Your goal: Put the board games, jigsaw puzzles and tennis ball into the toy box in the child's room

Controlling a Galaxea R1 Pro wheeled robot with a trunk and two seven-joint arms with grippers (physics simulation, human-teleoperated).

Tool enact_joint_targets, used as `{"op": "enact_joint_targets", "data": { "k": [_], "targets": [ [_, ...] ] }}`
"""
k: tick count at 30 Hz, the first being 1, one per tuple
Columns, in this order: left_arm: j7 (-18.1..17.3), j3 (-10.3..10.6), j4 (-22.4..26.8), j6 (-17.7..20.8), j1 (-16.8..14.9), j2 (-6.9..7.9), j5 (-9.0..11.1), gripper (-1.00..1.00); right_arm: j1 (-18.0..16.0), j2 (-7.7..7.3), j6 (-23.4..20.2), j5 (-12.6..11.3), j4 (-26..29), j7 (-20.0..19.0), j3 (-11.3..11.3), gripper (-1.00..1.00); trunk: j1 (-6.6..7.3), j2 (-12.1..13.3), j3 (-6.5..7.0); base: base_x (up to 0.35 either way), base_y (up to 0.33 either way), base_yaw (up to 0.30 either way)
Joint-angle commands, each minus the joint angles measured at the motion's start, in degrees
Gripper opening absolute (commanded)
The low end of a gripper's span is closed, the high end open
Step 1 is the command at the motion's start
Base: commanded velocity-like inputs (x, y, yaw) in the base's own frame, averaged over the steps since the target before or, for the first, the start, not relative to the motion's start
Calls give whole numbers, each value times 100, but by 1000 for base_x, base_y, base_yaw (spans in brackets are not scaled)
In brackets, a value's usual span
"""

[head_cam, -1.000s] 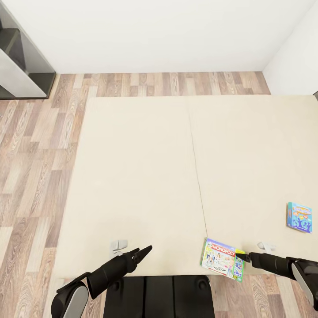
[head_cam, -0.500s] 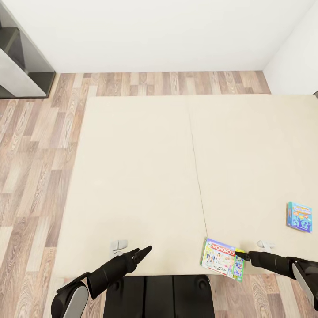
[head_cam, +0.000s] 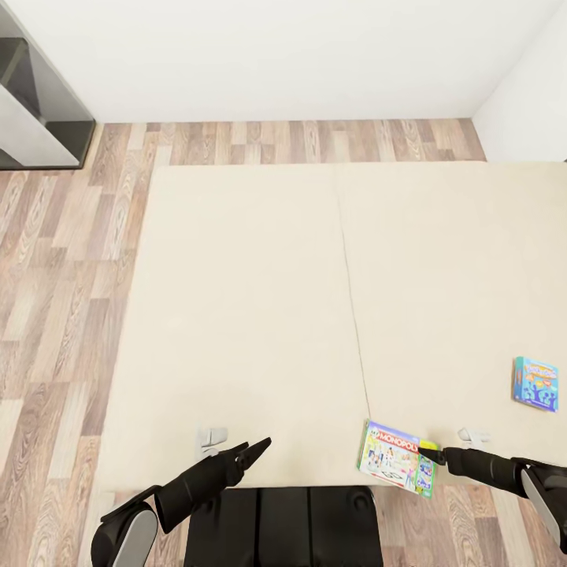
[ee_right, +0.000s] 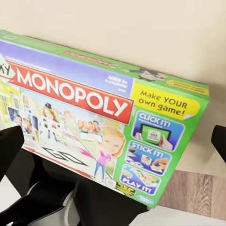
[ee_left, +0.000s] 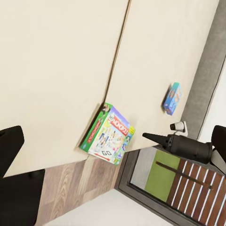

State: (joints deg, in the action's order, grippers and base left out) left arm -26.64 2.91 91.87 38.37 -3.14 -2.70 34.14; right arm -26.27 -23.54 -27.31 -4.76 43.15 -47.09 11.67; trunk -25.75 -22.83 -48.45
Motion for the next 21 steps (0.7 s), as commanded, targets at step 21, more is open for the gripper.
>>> {"op": "enact_joint_targets", "data": {
  "k": [21],
  "targets": [
    [4,-10,-2,41,0,-3,31,100,-1,-15,-50,-73,1,-10,21,100,-3,-9,-194,0,0,0]
  ]
}}
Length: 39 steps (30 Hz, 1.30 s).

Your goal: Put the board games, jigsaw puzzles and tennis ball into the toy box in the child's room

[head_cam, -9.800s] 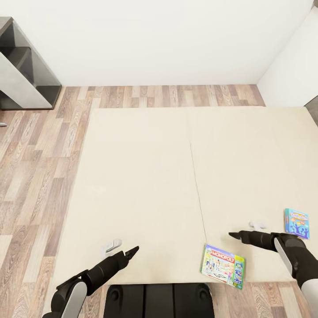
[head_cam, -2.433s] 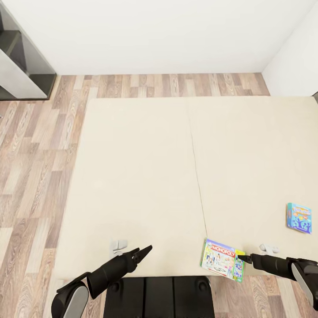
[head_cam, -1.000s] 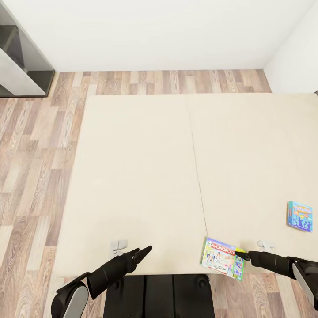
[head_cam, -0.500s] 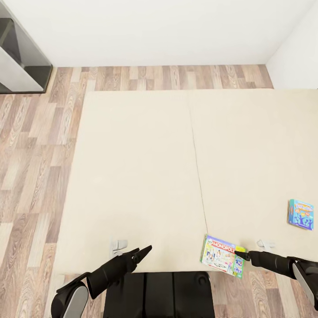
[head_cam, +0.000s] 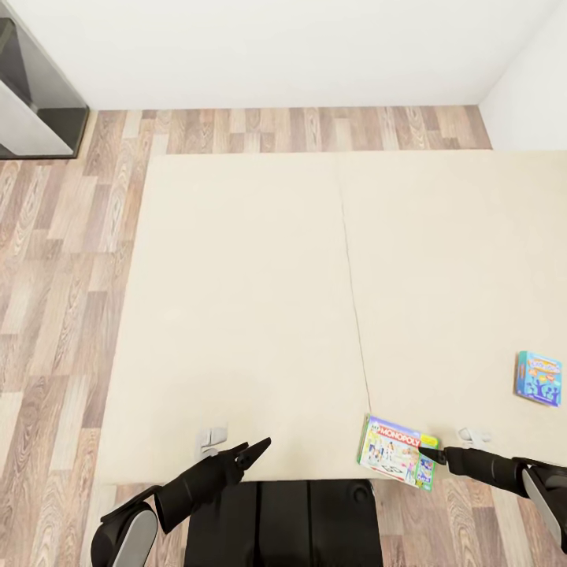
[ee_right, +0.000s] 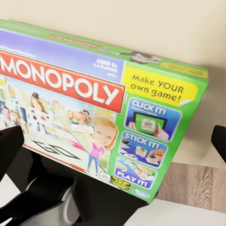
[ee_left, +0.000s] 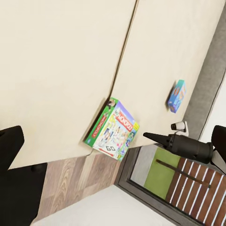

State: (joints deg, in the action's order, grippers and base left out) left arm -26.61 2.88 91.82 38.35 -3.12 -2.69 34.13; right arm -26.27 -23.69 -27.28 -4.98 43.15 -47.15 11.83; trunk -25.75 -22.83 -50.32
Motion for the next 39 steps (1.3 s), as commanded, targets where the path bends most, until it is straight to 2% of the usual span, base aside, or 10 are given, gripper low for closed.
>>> {"op": "enact_joint_targets", "data": {
  "k": [1,39],
  "targets": [
    [1,-6,3,43,-1,-3,32,100,-1,-1,-53,-51,1,-4,5,100,-3,-9,-15,0,0,0],
    [28,1,3,41,-3,-4,20,100,-7,7,-49,-72,20,-4,10,100,-3,-9,-345,0,0,0]
  ]
}}
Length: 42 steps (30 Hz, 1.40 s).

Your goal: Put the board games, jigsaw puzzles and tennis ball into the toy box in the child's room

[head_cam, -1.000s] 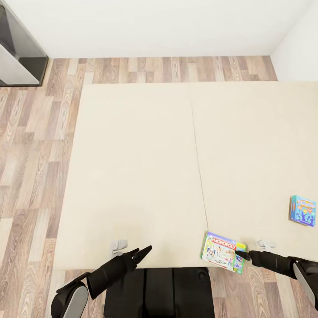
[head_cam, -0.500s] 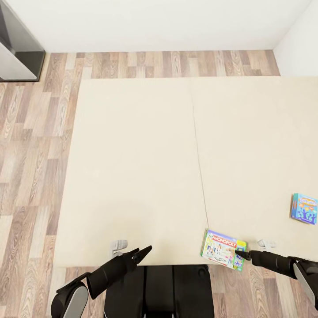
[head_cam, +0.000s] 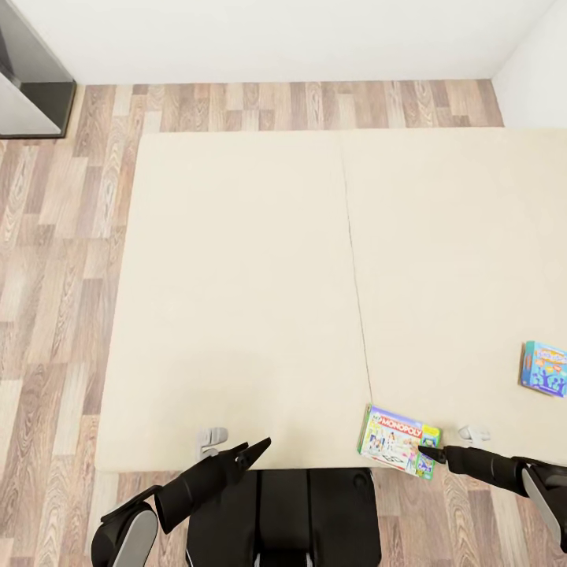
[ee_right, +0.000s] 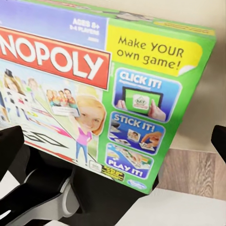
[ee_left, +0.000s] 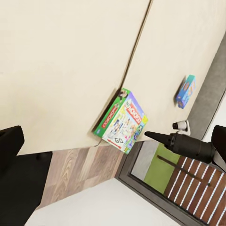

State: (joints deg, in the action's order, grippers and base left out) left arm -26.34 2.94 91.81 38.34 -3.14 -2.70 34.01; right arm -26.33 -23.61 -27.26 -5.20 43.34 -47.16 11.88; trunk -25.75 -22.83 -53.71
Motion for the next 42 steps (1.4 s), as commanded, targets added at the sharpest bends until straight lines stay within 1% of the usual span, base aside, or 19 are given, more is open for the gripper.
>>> {"op": "enact_joint_targets", "data": {
  "k": [1,30,42],
  "targets": [
    [2,-6,3,43,-1,-3,27,100,-2,2,-50,-50,9,-4,2,100,-3,-9,-9,0,0,0],
    [11,-13,-5,42,0,-3,-6,100,-4,7,-43,-42,59,-4,-10,100,-3,-9,-35,0,0,0],
    [13,-21,-7,42,-2,-3,-13,100,-55,-6,-42,-42,61,-4,-10,100,-3,-9,-35,0,0,0]
  ]
}}
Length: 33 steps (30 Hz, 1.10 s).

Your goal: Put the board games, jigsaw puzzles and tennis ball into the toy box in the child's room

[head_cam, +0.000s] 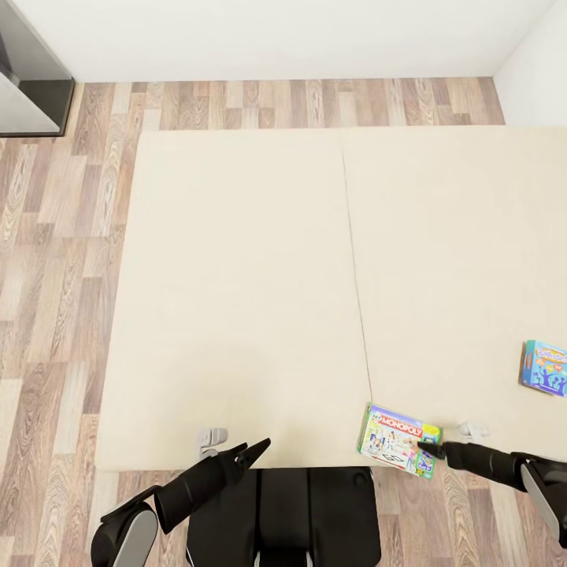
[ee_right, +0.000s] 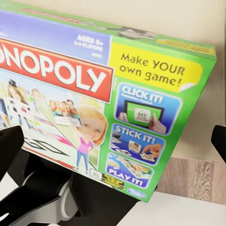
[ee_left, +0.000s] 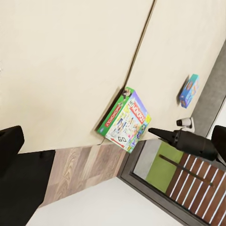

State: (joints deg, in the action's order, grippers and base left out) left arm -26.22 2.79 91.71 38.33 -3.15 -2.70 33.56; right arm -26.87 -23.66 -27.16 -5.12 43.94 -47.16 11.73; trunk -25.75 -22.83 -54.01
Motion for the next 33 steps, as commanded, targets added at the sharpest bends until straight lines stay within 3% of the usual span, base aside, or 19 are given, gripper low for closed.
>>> {"op": "enact_joint_targets", "data": {
  "k": [1,25,33],
  "targets": [
    [1,-6,3,43,-1,-3,31,100,-1,-1,-52,-50,1,-4,5,100,-3,-9,-5,0,0,0],
    [-8,-21,-4,43,0,-3,36,100,-87,-8,-52,-55,1,-4,9,100,-3,-9,-6,0,2,0],
    [-18,-23,-4,41,3,-3,42,100,-90,-7,-52,-56,1,-4,9,100,-3,-9,-6,0,112,0]
  ]
}}
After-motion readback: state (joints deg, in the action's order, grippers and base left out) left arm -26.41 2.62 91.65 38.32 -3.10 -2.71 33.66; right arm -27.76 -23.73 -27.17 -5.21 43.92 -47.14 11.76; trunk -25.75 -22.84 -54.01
